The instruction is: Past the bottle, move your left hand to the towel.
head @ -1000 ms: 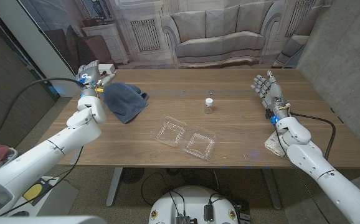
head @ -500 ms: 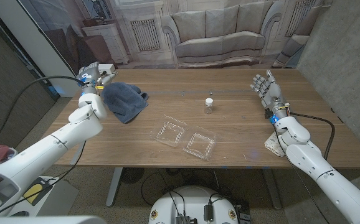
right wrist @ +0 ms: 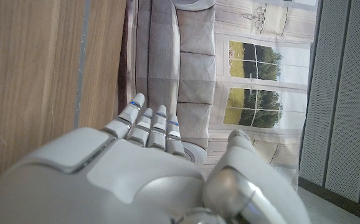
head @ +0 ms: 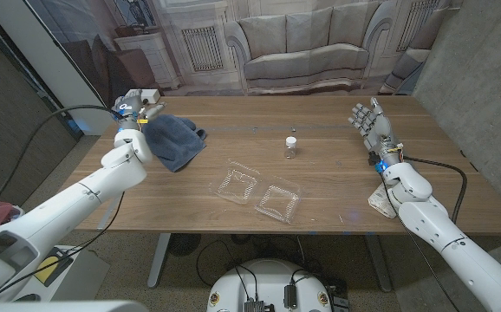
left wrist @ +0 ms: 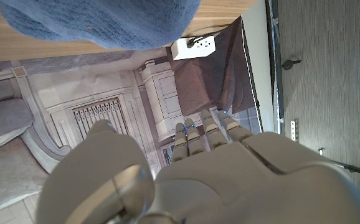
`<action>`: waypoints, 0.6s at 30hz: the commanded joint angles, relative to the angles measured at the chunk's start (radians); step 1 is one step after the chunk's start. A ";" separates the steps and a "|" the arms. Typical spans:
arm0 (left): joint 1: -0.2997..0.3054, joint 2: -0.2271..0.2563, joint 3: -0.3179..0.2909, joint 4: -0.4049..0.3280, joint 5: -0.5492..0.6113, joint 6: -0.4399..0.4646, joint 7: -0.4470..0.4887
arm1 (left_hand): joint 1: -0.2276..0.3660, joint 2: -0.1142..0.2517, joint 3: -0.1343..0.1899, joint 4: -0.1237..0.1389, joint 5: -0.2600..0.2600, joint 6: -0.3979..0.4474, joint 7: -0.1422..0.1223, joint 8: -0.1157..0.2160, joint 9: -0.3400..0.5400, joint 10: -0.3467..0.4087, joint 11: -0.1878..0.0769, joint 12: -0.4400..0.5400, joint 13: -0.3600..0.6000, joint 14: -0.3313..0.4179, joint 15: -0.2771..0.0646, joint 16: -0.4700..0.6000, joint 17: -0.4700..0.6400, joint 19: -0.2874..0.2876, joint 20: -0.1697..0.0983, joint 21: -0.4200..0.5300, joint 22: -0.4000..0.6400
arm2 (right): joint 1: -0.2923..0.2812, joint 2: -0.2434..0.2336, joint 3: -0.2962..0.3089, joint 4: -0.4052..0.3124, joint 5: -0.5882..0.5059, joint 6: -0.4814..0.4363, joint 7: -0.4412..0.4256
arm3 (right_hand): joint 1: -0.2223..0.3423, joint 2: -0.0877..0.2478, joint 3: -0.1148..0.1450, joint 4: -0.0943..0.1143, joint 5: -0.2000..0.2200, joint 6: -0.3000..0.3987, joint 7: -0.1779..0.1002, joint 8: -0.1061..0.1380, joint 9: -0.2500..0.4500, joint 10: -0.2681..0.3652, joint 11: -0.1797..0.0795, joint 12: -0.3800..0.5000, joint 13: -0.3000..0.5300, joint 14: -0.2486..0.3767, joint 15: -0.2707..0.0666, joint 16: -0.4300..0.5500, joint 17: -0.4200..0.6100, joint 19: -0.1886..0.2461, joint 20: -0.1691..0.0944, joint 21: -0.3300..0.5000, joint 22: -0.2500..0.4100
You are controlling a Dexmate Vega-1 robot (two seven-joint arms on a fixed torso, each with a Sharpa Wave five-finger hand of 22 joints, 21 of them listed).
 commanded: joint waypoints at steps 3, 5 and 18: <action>-0.046 -0.030 0.038 0.068 -0.014 -0.037 -0.004 | 0.003 0.000 -0.010 -0.003 0.006 0.006 -0.001 0.000 0.005 0.004 -0.008 0.002 0.003 -0.004 -0.035 0.000 0.003 -0.005 -0.045 -0.005 0.002 | 0.001 0.003 -0.001 0.010 0.002 0.001 0.004 | 0.001 0.001 -0.006 0.001 0.004 0.010 -0.001 0.005 0.003 0.009 -0.004 0.002 0.002 0.010 -0.004 0.000 0.002 0.007 -0.010 -0.005 0.002; -0.049 -0.038 0.043 0.082 -0.015 -0.045 0.001 | 0.004 0.000 -0.011 -0.003 0.006 0.006 -0.002 -0.001 0.005 0.005 -0.009 0.002 0.003 -0.004 -0.036 0.000 0.003 -0.005 -0.045 -0.006 0.002 | 0.004 0.005 -0.001 0.014 0.005 -0.001 0.005 | 0.001 0.001 -0.006 0.001 0.004 0.010 -0.001 0.005 0.003 0.010 -0.003 0.002 0.002 0.010 -0.005 0.000 0.002 0.007 -0.010 -0.006 0.002; -0.081 -0.062 0.073 0.144 -0.021 -0.062 -0.008 | 0.007 0.002 -0.013 -0.004 0.009 0.006 -0.002 -0.001 0.005 0.006 -0.009 0.001 0.003 -0.004 -0.037 0.000 0.003 -0.005 -0.046 -0.006 0.002 | 0.021 0.011 -0.008 0.034 0.008 0.001 0.022 | 0.001 0.002 -0.007 0.001 0.004 0.011 -0.001 0.006 0.003 0.013 -0.003 0.003 0.002 0.014 -0.002 0.001 0.002 0.010 -0.010 -0.010 0.002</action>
